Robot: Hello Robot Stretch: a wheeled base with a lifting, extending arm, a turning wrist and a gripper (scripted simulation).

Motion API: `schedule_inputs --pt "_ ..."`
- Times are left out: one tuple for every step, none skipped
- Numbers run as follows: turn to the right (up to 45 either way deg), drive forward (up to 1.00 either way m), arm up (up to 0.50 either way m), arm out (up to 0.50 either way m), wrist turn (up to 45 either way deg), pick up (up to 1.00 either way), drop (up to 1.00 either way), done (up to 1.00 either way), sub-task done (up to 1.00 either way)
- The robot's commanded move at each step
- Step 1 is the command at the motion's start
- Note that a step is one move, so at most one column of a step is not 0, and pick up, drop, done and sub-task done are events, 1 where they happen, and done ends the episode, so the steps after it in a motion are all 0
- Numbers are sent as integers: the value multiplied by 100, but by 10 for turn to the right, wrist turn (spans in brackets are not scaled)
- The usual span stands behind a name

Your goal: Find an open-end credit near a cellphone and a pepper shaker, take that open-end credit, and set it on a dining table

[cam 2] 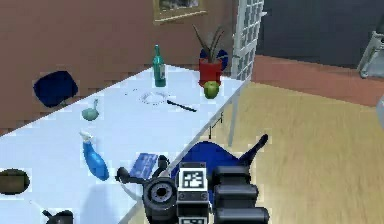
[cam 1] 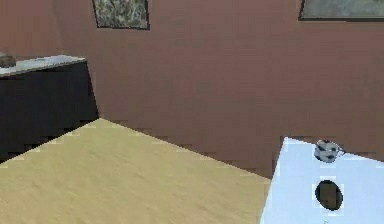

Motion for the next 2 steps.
schedule_inputs --pt "120 0 0 0 0 0 0 0 0" --pt "-30 0 0 0 0 0 0 0 0"
